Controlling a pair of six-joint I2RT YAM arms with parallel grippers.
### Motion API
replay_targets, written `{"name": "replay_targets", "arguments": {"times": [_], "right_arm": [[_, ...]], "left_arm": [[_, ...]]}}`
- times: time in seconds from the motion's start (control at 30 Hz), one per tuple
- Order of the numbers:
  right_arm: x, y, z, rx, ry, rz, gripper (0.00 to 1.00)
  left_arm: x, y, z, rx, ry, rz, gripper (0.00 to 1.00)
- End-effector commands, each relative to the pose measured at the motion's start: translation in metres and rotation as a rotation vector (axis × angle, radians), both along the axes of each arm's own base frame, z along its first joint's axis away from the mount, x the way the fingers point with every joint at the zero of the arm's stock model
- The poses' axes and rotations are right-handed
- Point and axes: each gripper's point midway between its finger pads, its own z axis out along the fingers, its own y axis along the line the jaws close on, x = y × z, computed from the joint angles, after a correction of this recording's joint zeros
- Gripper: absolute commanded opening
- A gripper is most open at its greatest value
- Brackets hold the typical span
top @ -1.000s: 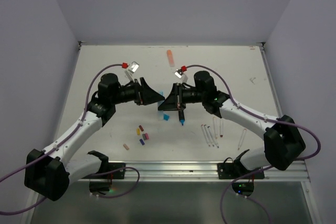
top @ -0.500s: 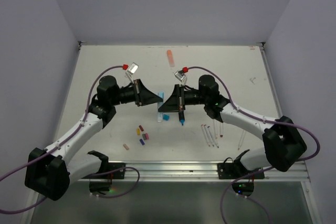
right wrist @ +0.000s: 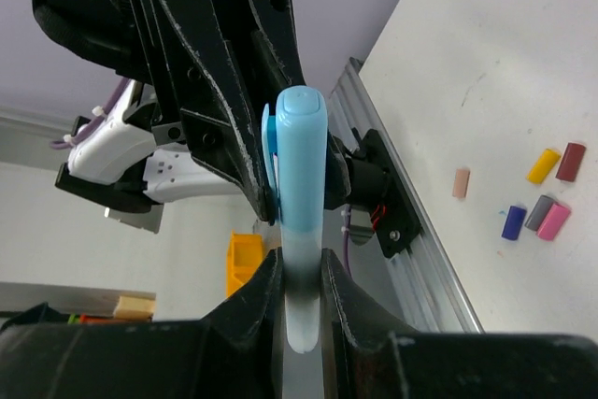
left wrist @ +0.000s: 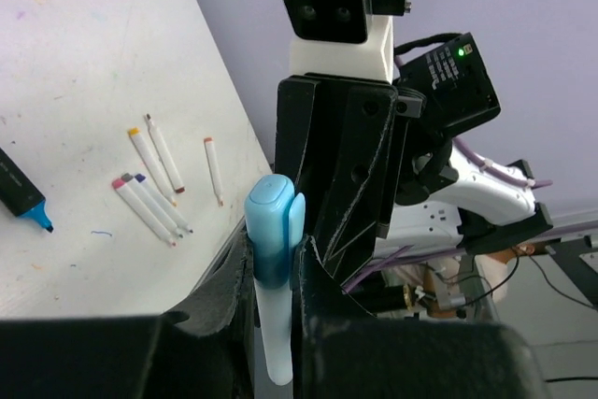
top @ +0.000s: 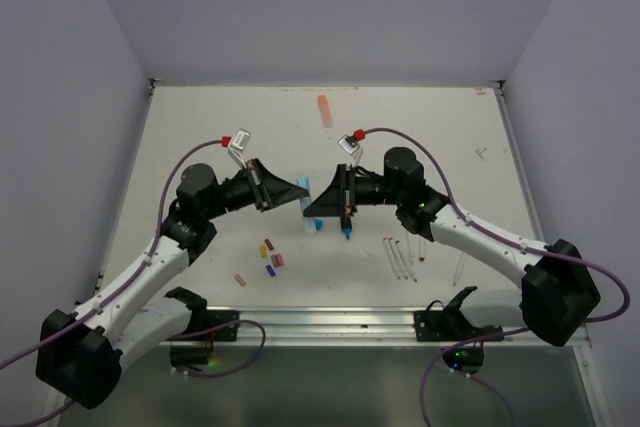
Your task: Open the pen caps
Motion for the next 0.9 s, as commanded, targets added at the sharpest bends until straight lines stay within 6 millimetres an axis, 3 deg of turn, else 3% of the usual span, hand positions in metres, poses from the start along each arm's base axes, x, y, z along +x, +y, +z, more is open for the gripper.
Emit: {"name": "replay_targets", "arguments": {"times": [0.0, 0.2, 0.4, 0.53, 0.6, 0.7, 0.8, 0.87], "right_arm": [[-0.025, -0.007, -0.018, -0.085, 0.057, 0.067, 0.00], [-0.071, 0.001, -0.034, -0.140, 0.111, 0.209, 0.00], [-0.097, -0.004, -0.051, -0.219, 0.144, 0.297, 0.00], [-0.111, -0.018, -0.084, -0.418, 0.114, 0.337, 0.00], [-0.109, -0.024, -0.094, -0.502, 0.076, 0.324, 0.00], [-0.097, -0.030, -0.101, -0.502, 0.088, 0.227, 0.00], [-0.067, -0.036, -0.114, -0.524, 0.149, 0.078, 0.00], [-0.048, -0.046, -0.124, -0.573, 0.168, -0.018, 0.00]], "left_arm": [[0.042, 0.029, 0.036, -0.124, -0.088, 0.296, 0.00], [0.059, 0.027, 0.037, -0.149, -0.082, 0.324, 0.00], [0.070, 0.040, 0.039, -0.171, -0.041, 0.437, 0.00], [0.074, 0.050, 0.023, -0.128, 0.062, 0.513, 0.00], [0.078, 0.058, 0.017, -0.092, 0.097, 0.568, 0.00], [0.071, 0.052, 0.017, -0.088, 0.068, 0.489, 0.00], [0.072, 0.041, 0.005, 0.044, 0.030, 0.394, 0.00], [0.070, 0.033, -0.013, 0.166, 0.033, 0.315, 0.00]]}}
